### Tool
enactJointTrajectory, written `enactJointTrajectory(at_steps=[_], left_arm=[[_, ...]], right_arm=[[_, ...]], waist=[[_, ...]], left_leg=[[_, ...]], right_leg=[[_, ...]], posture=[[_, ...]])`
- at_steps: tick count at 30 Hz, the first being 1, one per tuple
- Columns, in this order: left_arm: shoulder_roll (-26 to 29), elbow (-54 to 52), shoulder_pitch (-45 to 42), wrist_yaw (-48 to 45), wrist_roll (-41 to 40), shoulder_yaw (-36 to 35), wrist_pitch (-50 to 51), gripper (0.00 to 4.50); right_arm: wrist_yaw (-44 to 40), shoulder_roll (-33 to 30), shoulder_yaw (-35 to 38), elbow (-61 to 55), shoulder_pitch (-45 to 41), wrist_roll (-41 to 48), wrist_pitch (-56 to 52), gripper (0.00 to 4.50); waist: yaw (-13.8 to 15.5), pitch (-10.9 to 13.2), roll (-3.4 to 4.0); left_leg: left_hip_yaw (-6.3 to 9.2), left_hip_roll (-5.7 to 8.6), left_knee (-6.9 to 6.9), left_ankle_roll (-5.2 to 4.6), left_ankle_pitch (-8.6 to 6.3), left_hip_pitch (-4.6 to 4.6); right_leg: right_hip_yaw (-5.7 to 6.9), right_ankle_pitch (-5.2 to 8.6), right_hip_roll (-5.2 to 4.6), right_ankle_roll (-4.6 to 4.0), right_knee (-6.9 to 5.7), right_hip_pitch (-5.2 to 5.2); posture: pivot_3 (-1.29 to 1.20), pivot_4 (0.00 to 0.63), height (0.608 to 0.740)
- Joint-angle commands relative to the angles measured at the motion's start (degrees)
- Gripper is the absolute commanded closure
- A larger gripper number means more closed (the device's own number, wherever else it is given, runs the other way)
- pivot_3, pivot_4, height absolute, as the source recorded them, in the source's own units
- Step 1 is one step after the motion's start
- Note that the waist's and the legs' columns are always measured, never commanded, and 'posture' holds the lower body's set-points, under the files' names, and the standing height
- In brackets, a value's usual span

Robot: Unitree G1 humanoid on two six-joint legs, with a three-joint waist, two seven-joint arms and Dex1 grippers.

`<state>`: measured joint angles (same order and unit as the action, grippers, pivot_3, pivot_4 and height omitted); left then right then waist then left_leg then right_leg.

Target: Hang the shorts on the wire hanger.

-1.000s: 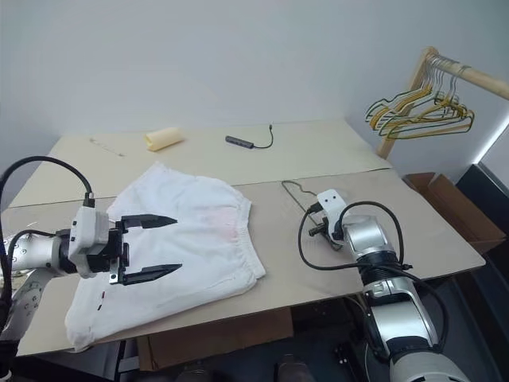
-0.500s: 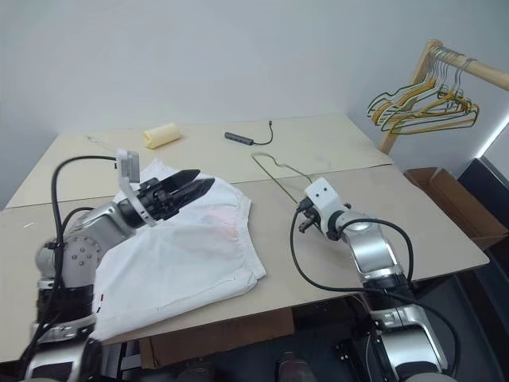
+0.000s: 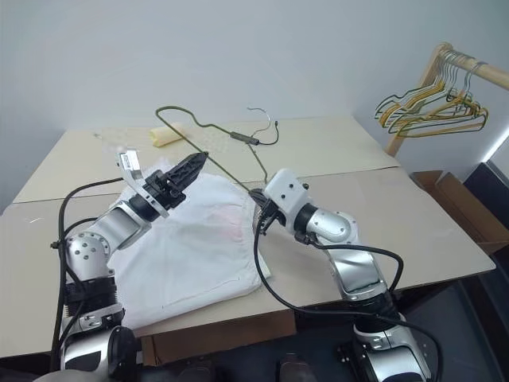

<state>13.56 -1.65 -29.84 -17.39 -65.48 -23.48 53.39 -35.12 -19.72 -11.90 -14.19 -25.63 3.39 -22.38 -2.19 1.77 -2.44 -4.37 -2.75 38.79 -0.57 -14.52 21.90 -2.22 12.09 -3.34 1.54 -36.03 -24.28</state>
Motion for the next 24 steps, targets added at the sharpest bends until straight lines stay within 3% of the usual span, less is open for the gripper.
enactJointTrajectory(at_steps=[1, 3, 14, 21, 22, 24], left_arm=[[-1.04, -0.69, -2.25, 1.24, -2.27, -0.83, -1.67, 0.38], [-1.49, -1.11, -2.26, 1.86, -1.72, -0.61, -2.46, 0.85], [-3.46, 0.98, -3.60, 4.07, -1.64, -0.75, -5.83, 4.45], [-3.38, -2.37, -2.20, 1.07, 2.04, 1.32, -9.90, 4.45], [-3.61, -2.83, -1.99, 0.36, 1.97, 1.28, -10.73, 4.50], [-3.35, -3.40, -1.80, -1.89, 2.14, 1.38, -12.22, 4.50]], right_arm=[[-0.06, -0.66, -0.27, -1.73, -0.10, -0.82, 3.56, 4.50], [0.62, -0.60, -0.55, -0.80, -0.18, -1.55, 4.47, 4.50], [2.11, -0.53, -1.81, 1.29, 0.27, -5.44, 9.97, 4.50], [2.75, -1.68, -2.77, 2.62, 0.75, -8.75, 16.07, 4.50], [2.73, -1.81, -2.73, 2.62, 0.75, -8.88, 16.54, 3.94], [2.21, -2.43, -2.74, 2.07, 0.65, -9.30, 17.69, 3.40]], waist=[[-0.01, 0.00, 0.00], [0.00, 0.00, 0.00], [0.03, 0.00, -0.01], [-0.07, 0.00, -0.01], [-0.08, 0.00, -0.01], [-0.20, 0.00, -0.01]], left_leg=[[0.00, 0.00, 0.00, 0.00, 0.00, 0.00], [0.00, 0.00, 0.00, 0.00, 0.00, 0.00], [0.00, 0.01, 0.00, 0.00, 0.00, 0.02], [-0.01, 0.01, 0.00, 0.01, 0.00, 0.03], [-0.01, 0.02, 0.00, 0.01, 0.01, 0.03], [-0.01, 0.01, 0.00, 0.01, 0.00, 0.03]], right_leg=[[0.00, 0.00, 0.00, 0.00, 0.00, 0.00], [0.00, 0.00, 0.01, -0.01, 0.00, 0.00], [0.00, -0.01, 0.01, -0.01, 0.03, 0.01], [0.00, -0.01, 0.00, -0.02, 0.04, 0.01], [0.00, -0.01, 0.00, -0.02, 0.04, 0.01], [0.00, -0.01, 0.01, -0.02, 0.06, 0.01]], posture=[[0.03, 0.000, 0.740], [0.03, 0.000, 0.740], [0.02, 0.000, 0.740], [0.02, 0.000, 0.740], [0.02, 0.000, 0.740], [0.02, 0.000, 0.740]])
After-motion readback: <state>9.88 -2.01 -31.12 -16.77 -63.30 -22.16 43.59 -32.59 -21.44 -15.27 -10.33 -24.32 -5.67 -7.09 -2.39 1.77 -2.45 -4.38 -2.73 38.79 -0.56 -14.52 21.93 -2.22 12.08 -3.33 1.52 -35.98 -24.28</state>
